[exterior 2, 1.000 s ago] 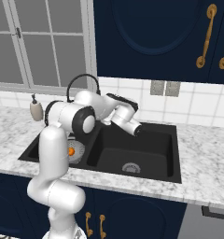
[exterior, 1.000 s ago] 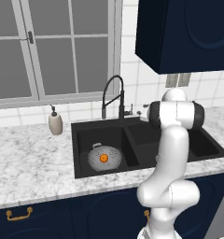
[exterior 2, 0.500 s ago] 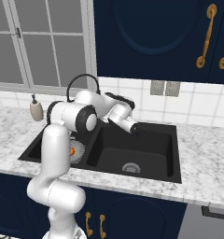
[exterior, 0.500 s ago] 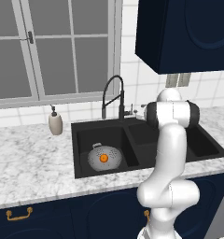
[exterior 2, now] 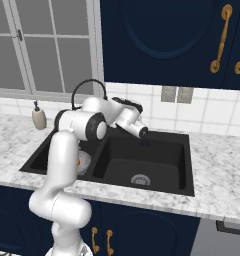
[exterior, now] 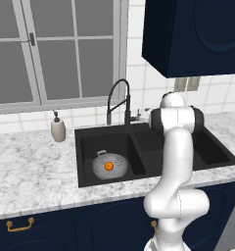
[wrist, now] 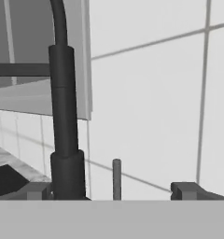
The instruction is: Put the colander in the sink, put the tangerine in the colander, and turn on the sink faucet and pour water over the colander.
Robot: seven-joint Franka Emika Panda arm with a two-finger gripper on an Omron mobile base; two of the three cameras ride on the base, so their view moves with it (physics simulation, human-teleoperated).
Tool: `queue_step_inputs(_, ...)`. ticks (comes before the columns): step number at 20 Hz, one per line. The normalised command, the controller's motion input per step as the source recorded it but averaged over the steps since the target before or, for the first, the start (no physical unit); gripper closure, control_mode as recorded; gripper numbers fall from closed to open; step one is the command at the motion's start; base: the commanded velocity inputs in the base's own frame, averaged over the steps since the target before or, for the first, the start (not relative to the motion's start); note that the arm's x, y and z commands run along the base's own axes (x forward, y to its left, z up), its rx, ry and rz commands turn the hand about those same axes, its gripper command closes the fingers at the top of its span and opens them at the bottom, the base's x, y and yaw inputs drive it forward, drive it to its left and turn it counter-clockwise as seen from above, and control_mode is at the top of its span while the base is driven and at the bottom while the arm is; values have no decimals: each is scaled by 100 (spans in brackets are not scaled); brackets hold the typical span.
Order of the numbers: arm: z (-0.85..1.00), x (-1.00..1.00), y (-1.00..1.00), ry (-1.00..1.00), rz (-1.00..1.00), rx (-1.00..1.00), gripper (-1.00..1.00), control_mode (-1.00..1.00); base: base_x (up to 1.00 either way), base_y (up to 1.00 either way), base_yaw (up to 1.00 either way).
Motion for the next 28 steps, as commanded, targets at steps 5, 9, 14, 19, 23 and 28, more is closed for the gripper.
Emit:
queue_step_inputs(5,-21,32,0,0,0,0,-100,-100,0,0,0)
queue_step_inputs(9,-20,30,1,0,-1,0,-100,-100,0,0,0)
queue_step_inputs(14,-13,36,3,0,-2,0,-100,-100,0,0,0)
queue_step_inputs(19,-7,35,4,0,-2,0,-100,-100,0,0,0)
queue_step_inputs(23,-2,27,5,0,-1,0,-100,-100,0,0,0)
queue_step_inputs(28,-1,11,23,0,-4,0,-100,-100,0,0,0)
